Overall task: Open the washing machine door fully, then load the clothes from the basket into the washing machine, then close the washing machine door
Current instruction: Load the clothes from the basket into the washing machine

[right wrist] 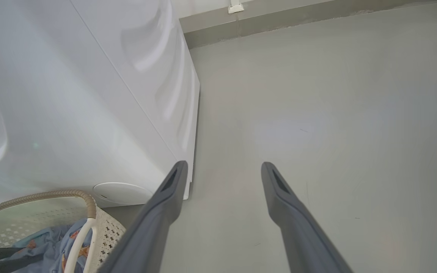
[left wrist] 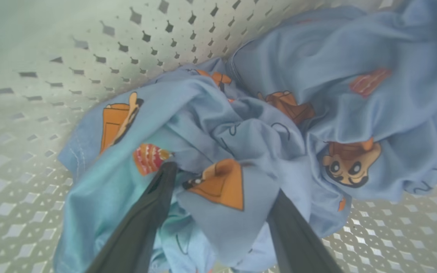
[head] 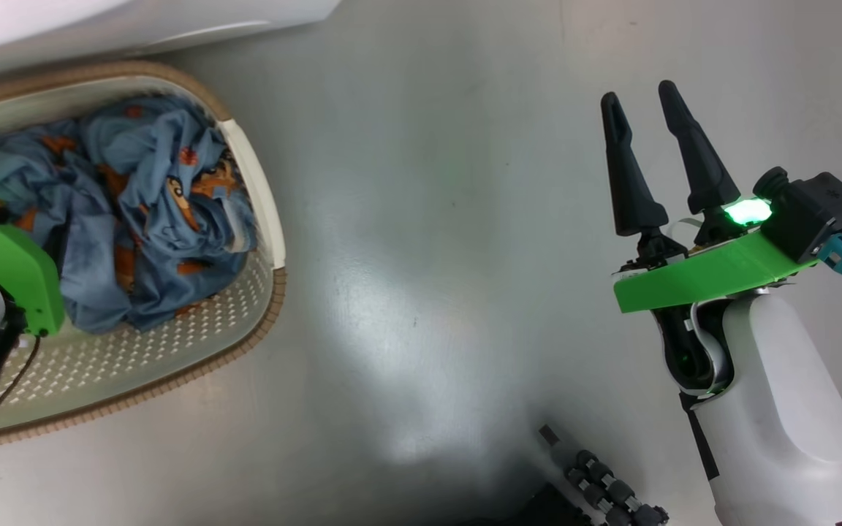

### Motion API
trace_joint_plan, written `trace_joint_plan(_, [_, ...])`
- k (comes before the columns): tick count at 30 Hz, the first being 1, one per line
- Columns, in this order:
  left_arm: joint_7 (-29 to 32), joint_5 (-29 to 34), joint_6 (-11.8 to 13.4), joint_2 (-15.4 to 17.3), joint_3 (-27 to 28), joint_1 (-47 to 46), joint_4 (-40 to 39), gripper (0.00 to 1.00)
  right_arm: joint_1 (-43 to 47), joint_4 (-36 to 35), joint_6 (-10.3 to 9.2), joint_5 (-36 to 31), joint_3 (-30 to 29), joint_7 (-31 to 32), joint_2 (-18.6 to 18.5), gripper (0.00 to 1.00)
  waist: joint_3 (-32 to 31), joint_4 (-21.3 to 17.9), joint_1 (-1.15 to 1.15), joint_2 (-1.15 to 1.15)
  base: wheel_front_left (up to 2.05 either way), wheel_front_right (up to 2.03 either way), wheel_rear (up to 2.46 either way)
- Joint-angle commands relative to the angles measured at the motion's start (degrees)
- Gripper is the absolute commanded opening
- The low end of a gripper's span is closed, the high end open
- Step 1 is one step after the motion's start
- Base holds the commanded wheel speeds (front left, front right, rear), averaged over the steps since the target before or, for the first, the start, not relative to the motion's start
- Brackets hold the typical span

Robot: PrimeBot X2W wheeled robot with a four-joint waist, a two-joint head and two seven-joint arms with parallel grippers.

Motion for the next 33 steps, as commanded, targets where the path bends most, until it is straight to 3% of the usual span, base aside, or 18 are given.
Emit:
trace_joint_plan(1, [0.2,-1.1,-0.1,3.0,0.1,-0.7,0.0,1.0,1.3,-1.5,0.09,0.7,1.3,-0.3,0.6,1.0,0.7,-0.7,0.0,0.0,0.0,0.0,0.0])
trace_joint_plan(6, [0.8,-3.2,-0.1,3.0,-1.4,-1.5,0.5,0.99,1.1,-1.9,0.09,1.4,2.1,-0.3,0.6,1.0,1.0,-1.2,0.0,0.0,0.0,0.0,0.0])
trace_joint_plan(8, [1.1,-4.3,-0.1,3.1,-2.2,-1.8,0.7,0.42,1.0,-2.1,0.09,1.6,2.3,-0.3,0.6,1.0,1.1,-1.4,0.0,0.0,0.0,0.0,0.0])
trace_joint_plan(10, [1.0,-5.2,-0.1,3.2,-2.8,-1.9,1.0,0.0,1.0,-2.2,0.09,1.8,2.5,-0.3,0.6,1.0,1.0,-1.4,0.0,0.0,0.0,0.0,0.0])
trace_joint_plan(21, [-6.4,-13.2,-0.1,1.3,-2.3,1.1,1.0,0.0,2.0,-1.7,0.09,1.3,1.6,-0.3,0.6,1.0,-3.9,0.3,0.0,0.0,0.0,0.0,0.0])
trace_joint_plan(25, [-11.1,-16.9,-0.1,0.0,-1.6,4.9,-0.6,0.0,3.5,-1.0,0.09,0.8,0.7,-0.3,0.6,1.0,-8.7,1.8,0.0,0.0,0.0,0.0,0.0])
trace_joint_plan(33, [-12.7,-18.6,-0.1,-1.4,1.6,10.9,-4.2,0.0,7.1,1.4,0.09,-0.1,-0.6,-0.3,0.2,1.0,-17.7,3.9,0.0,0.0,0.0,0.0,0.0])
